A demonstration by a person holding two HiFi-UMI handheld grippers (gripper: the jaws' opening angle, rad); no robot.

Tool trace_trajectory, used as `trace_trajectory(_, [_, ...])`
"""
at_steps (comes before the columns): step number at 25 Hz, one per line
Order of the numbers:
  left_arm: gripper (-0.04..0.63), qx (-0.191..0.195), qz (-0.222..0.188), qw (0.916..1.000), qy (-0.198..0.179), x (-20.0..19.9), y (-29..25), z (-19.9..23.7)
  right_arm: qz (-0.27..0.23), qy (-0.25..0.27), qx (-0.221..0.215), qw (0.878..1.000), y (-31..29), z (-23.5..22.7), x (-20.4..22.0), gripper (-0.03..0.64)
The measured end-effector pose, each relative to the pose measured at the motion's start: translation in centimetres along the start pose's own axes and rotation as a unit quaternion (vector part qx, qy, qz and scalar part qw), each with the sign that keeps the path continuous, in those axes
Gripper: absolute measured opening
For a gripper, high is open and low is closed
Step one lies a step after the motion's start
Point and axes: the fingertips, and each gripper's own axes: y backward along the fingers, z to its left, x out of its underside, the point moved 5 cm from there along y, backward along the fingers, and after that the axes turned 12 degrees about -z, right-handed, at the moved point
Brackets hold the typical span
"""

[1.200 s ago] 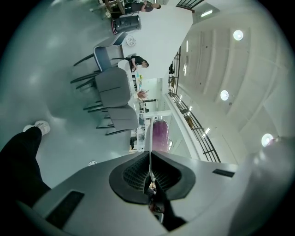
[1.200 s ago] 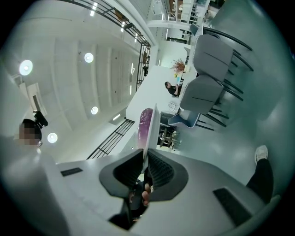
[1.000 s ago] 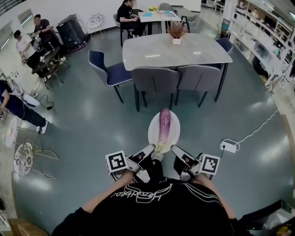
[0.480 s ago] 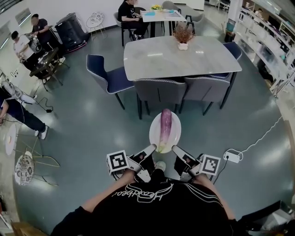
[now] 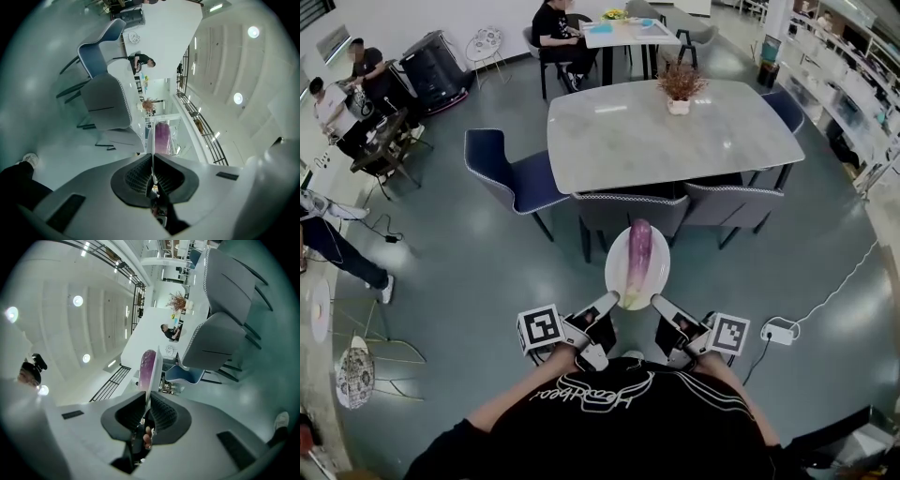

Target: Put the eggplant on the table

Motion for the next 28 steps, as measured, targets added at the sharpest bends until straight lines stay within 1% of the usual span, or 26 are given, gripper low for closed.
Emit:
trace_trajectory(3, [0.018, -0.005, 0.006, 1.0, -0.001, -2.2, -1.5, 0.4, 0.001, 0.001, 0.011, 1.0, -2.2, -0.6, -1.1, 0.038])
trace_trajectory(5, [0.018, 0.006, 0.01, 0.9999, 0.011, -2.9, -2.6, 0.5, 0.002, 0.005, 0.018, 1.0, -3.1, -1.1, -1.8, 0.038])
trace_trajectory(8, [0.018, 0.003, 0.015, 0.9997, 0.019, -3.7, -3.7, 1.4, -0.002, 0.012, 0.025, 1.0, -4.0, -1.9, -2.5, 0.038])
trace_trajectory(10, [0.018, 0.004, 0.021, 0.9997, 0.015, -4.5, -4.3, 1.3, -0.009, 0.007, 0.029, 1.0, -4.6, -2.2, -2.7, 0.038])
trace_trajectory(12, [0.018, -0.005, 0.025, 0.9997, 0.002, -5.1, -4.6, 1.5, -0.016, -0.004, 0.033, 0.999, -5.1, -2.6, -2.7, 0.038])
trace_trajectory(14, [0.018, -0.006, 0.03, 0.9995, 0.0, -5.4, -5.0, 1.6, -0.021, -0.01, 0.036, 0.999, -5.2, -2.9, -2.9, 0.038])
trace_trajectory(17, [0.02, 0.005, 0.036, 0.9993, 0.004, -5.3, -5.7, 0.9, -0.027, -0.011, 0.033, 0.999, -5.2, -2.9, -3.3, 0.038])
trace_trajectory(20, [0.02, 0.012, 0.037, 0.9992, -0.002, -5.2, -6.2, 0.7, -0.028, -0.005, 0.028, 0.999, -5.3, -2.9, -3.9, 0.038])
trace_trajectory(25, [0.018, 0.006, 0.03, 0.9995, 0.007, -5.5, -6.4, 1.1, -0.019, 0.005, 0.032, 0.999, -5.8, -3.1, -4.3, 0.038])
trace_trajectory(28, [0.018, -0.004, 0.025, 0.9997, -0.002, -5.9, -6.8, 1.5, -0.018, -0.006, 0.031, 0.999, -6.1, -3.5, -4.6, 0.038])
